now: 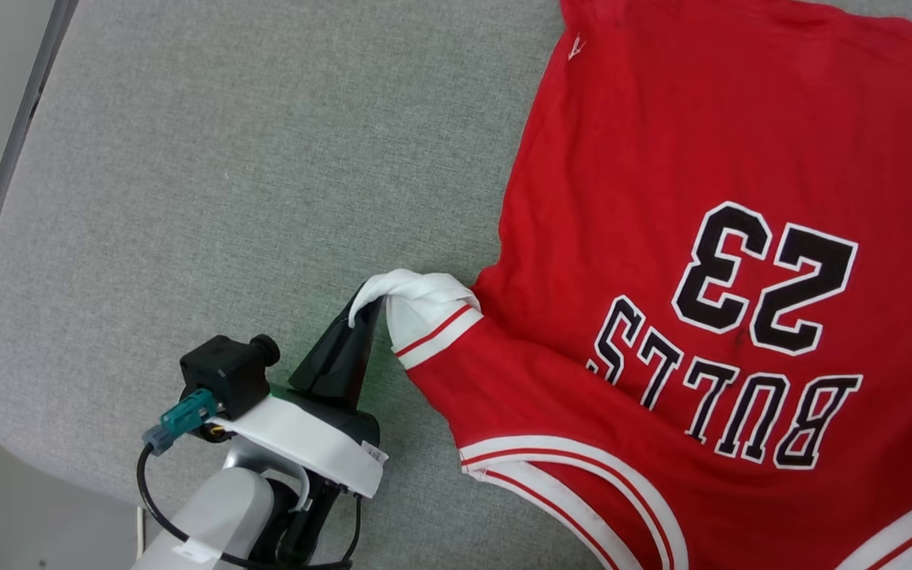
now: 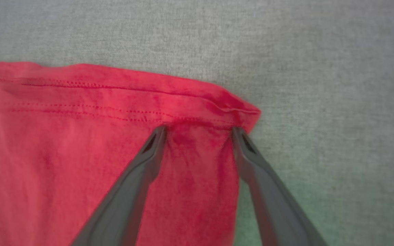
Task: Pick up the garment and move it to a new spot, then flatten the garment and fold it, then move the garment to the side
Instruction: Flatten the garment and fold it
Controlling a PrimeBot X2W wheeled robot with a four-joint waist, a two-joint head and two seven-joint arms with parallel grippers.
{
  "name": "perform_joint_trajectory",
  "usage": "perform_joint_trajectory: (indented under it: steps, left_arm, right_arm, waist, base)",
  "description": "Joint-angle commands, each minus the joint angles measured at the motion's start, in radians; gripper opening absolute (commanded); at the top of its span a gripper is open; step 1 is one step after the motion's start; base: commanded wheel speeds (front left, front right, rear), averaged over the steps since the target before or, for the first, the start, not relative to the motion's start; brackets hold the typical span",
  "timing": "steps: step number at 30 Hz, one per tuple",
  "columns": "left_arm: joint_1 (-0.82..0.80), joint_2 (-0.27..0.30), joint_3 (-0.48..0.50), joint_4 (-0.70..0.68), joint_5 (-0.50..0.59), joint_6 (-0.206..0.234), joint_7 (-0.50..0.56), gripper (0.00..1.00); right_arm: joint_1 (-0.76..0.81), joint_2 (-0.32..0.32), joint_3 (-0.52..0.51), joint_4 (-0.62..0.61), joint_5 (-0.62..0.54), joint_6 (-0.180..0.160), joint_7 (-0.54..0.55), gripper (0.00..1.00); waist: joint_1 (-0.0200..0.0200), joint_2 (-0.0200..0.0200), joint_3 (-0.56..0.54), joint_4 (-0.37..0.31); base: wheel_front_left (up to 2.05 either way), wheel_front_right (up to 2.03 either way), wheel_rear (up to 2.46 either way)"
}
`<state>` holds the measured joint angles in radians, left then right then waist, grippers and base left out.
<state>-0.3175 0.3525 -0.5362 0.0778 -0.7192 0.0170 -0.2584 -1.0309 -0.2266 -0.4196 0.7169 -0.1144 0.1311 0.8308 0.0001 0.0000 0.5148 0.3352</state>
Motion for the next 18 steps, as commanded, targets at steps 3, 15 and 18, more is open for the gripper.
perform_joint_trajectory:
  steps: [3, 15, 18]
  left_arm:
    - [-0.009, -0.011, 0.012, 0.011, 0.005, -0.007, -0.006, 0.0]
    - [0.06, 0.002, 0.048, 0.062, -0.007, 0.004, -0.007, 0.0]
    - [0.095, 0.014, 0.063, 0.071, -0.022, 0.022, -0.005, 0.0]
  right_arm:
    - [0.093, 0.043, -0.04, 0.101, -0.043, -0.001, 0.136, 0.31]
    - [0.088, -0.047, 0.012, -0.05, -0.009, -0.001, 0.115, 0.0]
    - [0.139, -0.073, 0.057, -0.115, 0.043, -0.001, 0.121, 0.0]
  waist:
    - [-0.0001, 0.0, 0.008, 0.006]
    - [-0.0001, 0.0, -0.134, -0.052]
    - [-0.0001, 0.0, -0.192, -0.081]
  base:
    - [0.0, 0.0, 0.0]
    - [0.0, 0.0, 0.0]
    - [0.0, 0.0, 0.0]
